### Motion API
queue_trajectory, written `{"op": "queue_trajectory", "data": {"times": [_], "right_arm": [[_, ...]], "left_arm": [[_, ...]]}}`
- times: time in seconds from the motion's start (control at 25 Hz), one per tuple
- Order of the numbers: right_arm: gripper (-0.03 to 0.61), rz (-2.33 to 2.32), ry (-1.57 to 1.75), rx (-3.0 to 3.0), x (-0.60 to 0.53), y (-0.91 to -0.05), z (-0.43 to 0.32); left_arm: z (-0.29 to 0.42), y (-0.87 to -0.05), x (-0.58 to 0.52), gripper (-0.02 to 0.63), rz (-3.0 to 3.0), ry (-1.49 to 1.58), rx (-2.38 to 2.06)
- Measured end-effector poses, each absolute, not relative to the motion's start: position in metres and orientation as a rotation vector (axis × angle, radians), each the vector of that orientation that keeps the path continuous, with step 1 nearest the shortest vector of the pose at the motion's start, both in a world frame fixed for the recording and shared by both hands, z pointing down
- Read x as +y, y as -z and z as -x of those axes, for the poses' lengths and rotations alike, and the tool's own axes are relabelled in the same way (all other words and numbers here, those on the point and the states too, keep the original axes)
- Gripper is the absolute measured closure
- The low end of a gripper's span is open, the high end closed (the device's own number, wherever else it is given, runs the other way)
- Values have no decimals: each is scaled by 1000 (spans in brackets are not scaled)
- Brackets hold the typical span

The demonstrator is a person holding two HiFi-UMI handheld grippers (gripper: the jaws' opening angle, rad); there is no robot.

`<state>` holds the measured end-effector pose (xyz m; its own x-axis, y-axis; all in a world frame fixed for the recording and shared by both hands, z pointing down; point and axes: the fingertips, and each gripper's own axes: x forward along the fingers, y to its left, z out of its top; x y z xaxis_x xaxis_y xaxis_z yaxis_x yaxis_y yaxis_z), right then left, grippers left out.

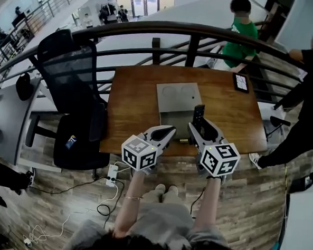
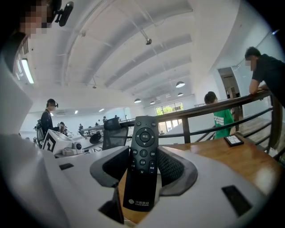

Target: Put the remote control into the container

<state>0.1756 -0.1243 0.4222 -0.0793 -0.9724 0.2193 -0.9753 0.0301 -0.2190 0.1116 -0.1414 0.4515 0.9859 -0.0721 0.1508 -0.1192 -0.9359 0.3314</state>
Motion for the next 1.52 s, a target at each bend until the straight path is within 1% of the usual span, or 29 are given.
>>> {"op": "queue_trajectory", "data": {"times": [0.6, 1.52], "right_arm": [[370, -1796, -571, -2321, -178, -464, -204], [370, -1167, -630, -2289, -231, -566, -184]], "left_arm": [[-138, -491, -179, 611, -2659, -232, -338], [-134, -560, -206, 611, -2428, -287, -556]]}}
